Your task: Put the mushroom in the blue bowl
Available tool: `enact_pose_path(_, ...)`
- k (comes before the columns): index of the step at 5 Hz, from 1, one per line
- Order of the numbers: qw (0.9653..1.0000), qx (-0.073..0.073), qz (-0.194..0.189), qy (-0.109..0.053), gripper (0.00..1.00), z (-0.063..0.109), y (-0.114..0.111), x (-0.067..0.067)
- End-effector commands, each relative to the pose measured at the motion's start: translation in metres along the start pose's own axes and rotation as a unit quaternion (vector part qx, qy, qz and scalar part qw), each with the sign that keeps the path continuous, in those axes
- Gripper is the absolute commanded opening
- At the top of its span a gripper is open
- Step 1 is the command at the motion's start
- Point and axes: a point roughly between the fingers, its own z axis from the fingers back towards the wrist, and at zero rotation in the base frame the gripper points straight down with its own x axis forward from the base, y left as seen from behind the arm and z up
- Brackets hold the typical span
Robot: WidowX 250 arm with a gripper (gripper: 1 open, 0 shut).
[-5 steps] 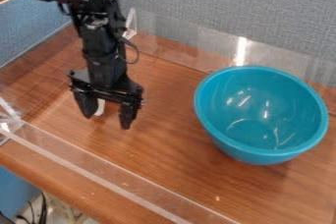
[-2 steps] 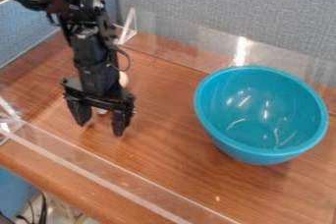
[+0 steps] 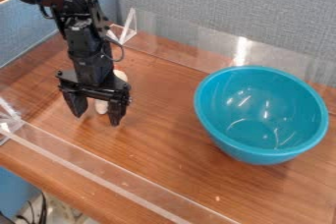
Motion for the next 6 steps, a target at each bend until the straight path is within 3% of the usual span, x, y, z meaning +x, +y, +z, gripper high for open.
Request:
enact_pose_path(1, 0.9996, 0.001, -0.013, -0.026, 1.00, 0.008, 0.004, 0.015)
enact_pose_path(4, 0.9953, -0.012, -0.091, -0.032, 1.00, 0.000, -0.018, 0.019)
enact_pose_path(5, 0.9971, -0.010, -0.068, -0.033, 0.00, 0.002, -0.023, 0.019)
enact_pose_path(6, 0.9967, -0.011, -0.072, -0.035, 0.00, 0.007, -0.023, 0.012)
